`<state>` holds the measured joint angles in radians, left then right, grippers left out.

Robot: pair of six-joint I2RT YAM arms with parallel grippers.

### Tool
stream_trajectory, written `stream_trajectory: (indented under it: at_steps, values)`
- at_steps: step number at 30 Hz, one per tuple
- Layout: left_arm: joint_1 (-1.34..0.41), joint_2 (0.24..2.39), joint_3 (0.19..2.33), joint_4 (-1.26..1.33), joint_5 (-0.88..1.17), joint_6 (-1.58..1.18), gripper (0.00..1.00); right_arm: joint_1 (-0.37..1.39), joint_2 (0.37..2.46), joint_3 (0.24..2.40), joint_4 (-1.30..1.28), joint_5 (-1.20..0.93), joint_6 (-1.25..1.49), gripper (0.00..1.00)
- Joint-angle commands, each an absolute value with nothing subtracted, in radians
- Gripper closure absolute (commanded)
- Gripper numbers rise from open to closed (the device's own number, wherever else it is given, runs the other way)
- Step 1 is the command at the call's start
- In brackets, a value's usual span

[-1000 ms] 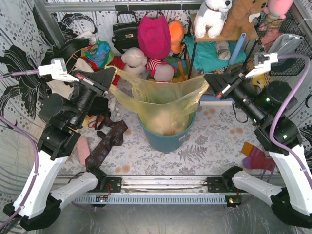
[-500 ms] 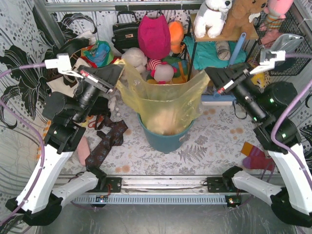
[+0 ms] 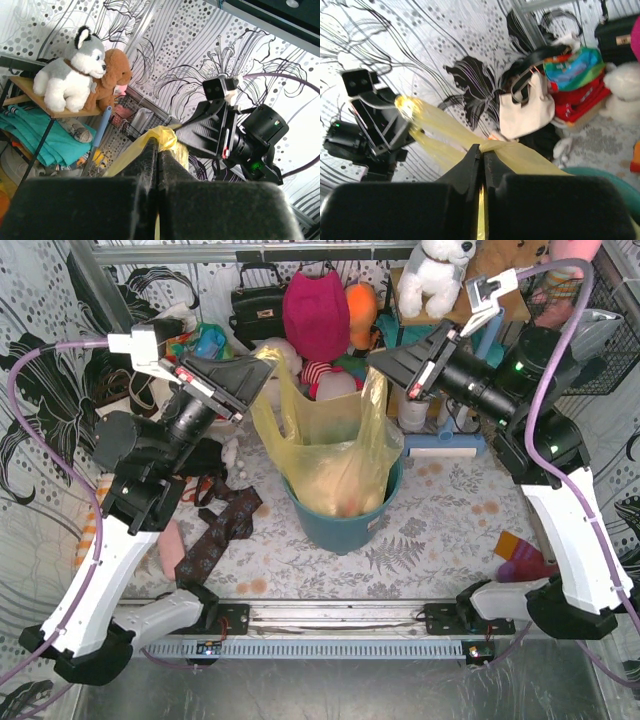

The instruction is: Tie the trash bag

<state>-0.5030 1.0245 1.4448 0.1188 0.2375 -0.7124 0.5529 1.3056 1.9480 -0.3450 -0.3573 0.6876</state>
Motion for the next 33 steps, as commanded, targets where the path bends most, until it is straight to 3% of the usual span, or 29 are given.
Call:
stream_trajectory:
  at_steps: [1,4,6,8,9,11,13,22,29,33]
  values:
    - [-0.5,0.989,1.401,0.088,0.119,-0.743,1.0,0.552,1.238,1.822,-0.389,-0.37,0.697,0.96]
    - [-0.5,0.966,1.335,0.061,0.055,-0.759,1.0,0.551,1.18,1.705,-0.403,-0.319,0.717,0.92]
    - [-0.5,0.951,1.3,0.064,0.054,-0.767,0.97,0.552,1.157,1.663,-0.413,-0.312,0.722,0.77]
    - [-0.5,0.94,1.296,0.057,0.061,-0.764,0.78,0.551,1.135,1.629,-0.411,-0.313,0.727,0.64]
    - [-0.499,0.937,1.3,0.05,0.064,-0.76,0.63,0.551,1.124,1.619,-0.41,-0.314,0.728,0.59]
    - [-0.499,0.93,1.318,0.027,0.066,-0.74,0.4,0.551,1.104,1.607,-0.415,-0.316,0.727,0.55]
    - [-0.5,0.924,1.34,0.001,0.078,-0.714,0.32,0.551,1.087,1.609,-0.43,-0.321,0.72,0.51]
    - [-0.5,0.936,1.455,-0.191,0.143,-0.601,0.28,0.552,1.029,1.577,-0.463,-0.367,0.748,0.44]
    - [-0.499,0.984,1.52,-0.245,0.184,-0.554,0.29,0.552,0.987,1.524,-0.43,-0.375,0.776,0.52]
    - [-0.499,1.033,1.556,-0.28,0.194,-0.519,0.25,0.551,0.976,1.515,-0.438,-0.365,0.777,0.51]
